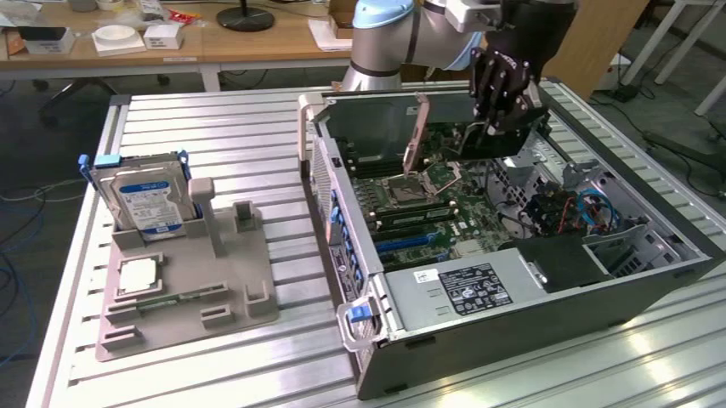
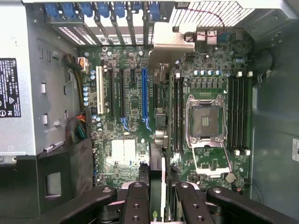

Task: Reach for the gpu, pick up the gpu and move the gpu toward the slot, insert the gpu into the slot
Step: 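Insert the gpu into the slot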

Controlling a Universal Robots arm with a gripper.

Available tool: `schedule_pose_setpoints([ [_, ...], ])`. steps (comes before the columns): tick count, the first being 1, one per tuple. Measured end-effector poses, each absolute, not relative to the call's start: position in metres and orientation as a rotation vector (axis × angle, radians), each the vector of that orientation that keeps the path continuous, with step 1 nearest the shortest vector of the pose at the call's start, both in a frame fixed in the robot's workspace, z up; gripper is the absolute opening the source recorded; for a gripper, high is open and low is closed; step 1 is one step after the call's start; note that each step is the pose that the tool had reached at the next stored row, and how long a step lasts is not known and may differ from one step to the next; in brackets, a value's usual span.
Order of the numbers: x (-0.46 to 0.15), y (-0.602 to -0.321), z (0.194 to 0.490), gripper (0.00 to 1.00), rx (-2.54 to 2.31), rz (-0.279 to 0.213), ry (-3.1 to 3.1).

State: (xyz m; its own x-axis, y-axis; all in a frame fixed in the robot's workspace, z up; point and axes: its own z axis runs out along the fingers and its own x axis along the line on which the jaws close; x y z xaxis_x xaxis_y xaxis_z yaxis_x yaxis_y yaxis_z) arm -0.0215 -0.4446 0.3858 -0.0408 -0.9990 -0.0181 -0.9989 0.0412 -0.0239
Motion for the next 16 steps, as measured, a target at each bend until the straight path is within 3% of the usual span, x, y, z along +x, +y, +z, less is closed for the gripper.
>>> schedule_pose_setpoints([
  [16,-0.037,-0.445,0.365,0.26,-2.148,-0.017,2.244],
])
